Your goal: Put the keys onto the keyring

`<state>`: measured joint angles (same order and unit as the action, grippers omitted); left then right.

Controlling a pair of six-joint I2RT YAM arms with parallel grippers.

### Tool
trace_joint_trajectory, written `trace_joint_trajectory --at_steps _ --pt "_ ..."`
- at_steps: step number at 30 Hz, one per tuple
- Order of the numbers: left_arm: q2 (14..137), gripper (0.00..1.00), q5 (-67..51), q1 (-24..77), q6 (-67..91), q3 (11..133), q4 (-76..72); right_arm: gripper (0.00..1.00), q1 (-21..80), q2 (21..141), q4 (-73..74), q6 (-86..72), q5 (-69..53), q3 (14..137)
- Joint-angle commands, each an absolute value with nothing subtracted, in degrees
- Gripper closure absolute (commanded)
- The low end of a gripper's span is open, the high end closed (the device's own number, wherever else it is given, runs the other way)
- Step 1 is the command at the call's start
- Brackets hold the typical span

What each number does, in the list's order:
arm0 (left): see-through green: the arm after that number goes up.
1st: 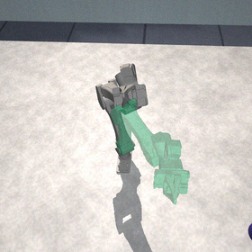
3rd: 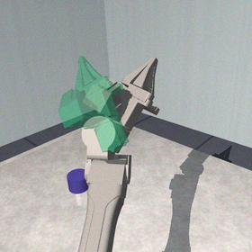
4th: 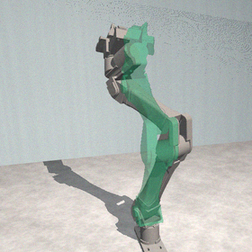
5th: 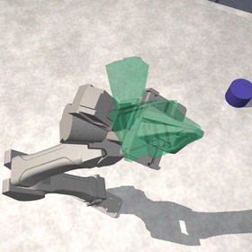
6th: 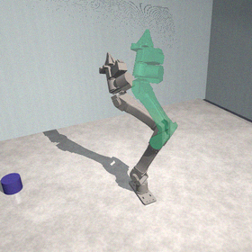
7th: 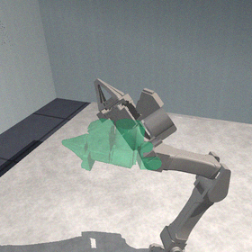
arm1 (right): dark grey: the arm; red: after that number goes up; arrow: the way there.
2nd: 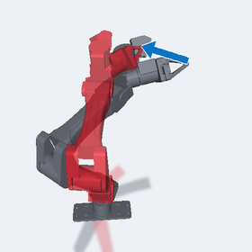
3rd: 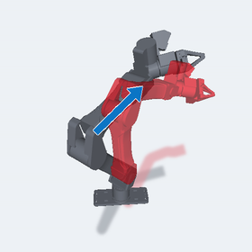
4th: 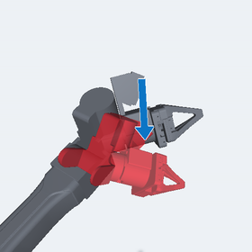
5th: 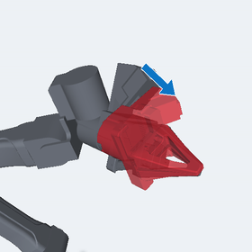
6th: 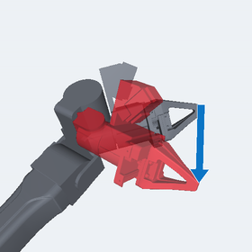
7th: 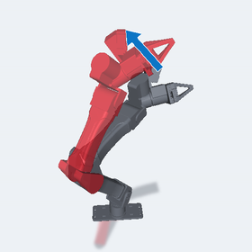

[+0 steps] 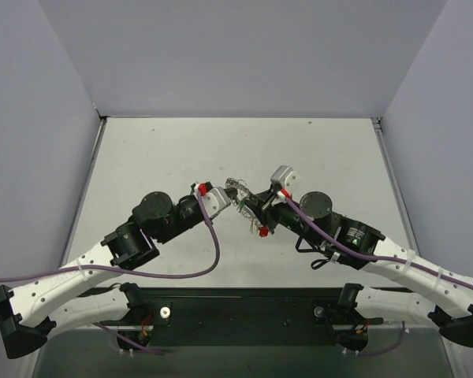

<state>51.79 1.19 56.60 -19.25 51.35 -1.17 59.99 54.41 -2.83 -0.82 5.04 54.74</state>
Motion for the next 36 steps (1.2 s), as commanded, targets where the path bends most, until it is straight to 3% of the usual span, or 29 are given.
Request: trace_joint_trajectory --at_steps 1,36 --pt "51.6 1.0 2.2 57.0 -19.3 51.4 -4.7 1.0 59.8 53.0 -9.0 -0.4 4.5 55.3" --pt "49.7 1.0 8.4 61.2 -19.1 52.6 3.1 1.0 59.1 54.1 -9.2 -0.5 3.3 55.8"
